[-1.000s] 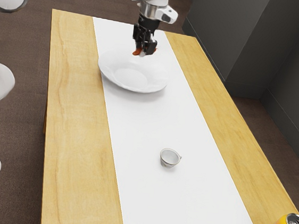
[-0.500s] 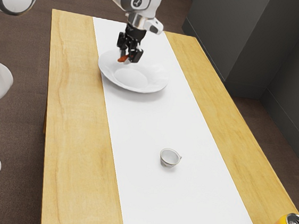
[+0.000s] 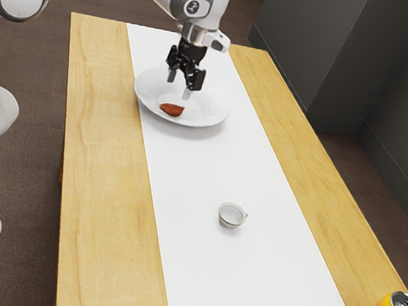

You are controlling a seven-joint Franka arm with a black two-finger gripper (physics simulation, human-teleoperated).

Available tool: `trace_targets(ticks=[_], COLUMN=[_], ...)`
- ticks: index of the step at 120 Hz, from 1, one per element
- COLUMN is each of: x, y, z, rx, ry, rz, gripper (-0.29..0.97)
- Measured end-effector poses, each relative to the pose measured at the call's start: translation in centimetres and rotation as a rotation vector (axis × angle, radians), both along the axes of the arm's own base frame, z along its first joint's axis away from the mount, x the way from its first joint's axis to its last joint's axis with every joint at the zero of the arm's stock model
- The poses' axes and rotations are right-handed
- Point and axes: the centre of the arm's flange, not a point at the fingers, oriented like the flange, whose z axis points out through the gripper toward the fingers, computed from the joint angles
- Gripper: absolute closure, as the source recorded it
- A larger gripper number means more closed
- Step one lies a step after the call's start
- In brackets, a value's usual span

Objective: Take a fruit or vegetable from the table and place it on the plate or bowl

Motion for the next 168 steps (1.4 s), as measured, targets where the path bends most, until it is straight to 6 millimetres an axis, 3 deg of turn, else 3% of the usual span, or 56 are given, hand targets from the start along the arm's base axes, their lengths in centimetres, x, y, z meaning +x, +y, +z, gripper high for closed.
trace_targets(ticks=[16, 28, 41, 47, 71, 85, 125, 145, 168], x=[0.1, 0.9, 0.0, 0.3, 4.7, 6.1, 5.8, 7.0, 6.9], y=[-0.6, -3.5, -0.1, -0.1, -6.4, -9.8, -7.9, -12.2, -12.4], z=[0.3, 0.5, 1.3, 1.4, -0.2, -1.5, -1.8, -2.4, -2.9], rx=[-0.014, -0.090, -0.155, -0.140, -0.050, -0.042, 0.035, 0.061, 0.043], ry=[0.002, -0.006, -0.086, -0.110, -0.108, -0.081, 0.010, 0.069, 0.103], rz=[-0.015, -0.085, -0.132, -0.207, -0.576, -0.726, -0.977, -1.239, -1.355], gripper=[0.01, 0.01, 0.00, 0.00, 0.00, 0.00, 0.00, 0.00, 0.00])
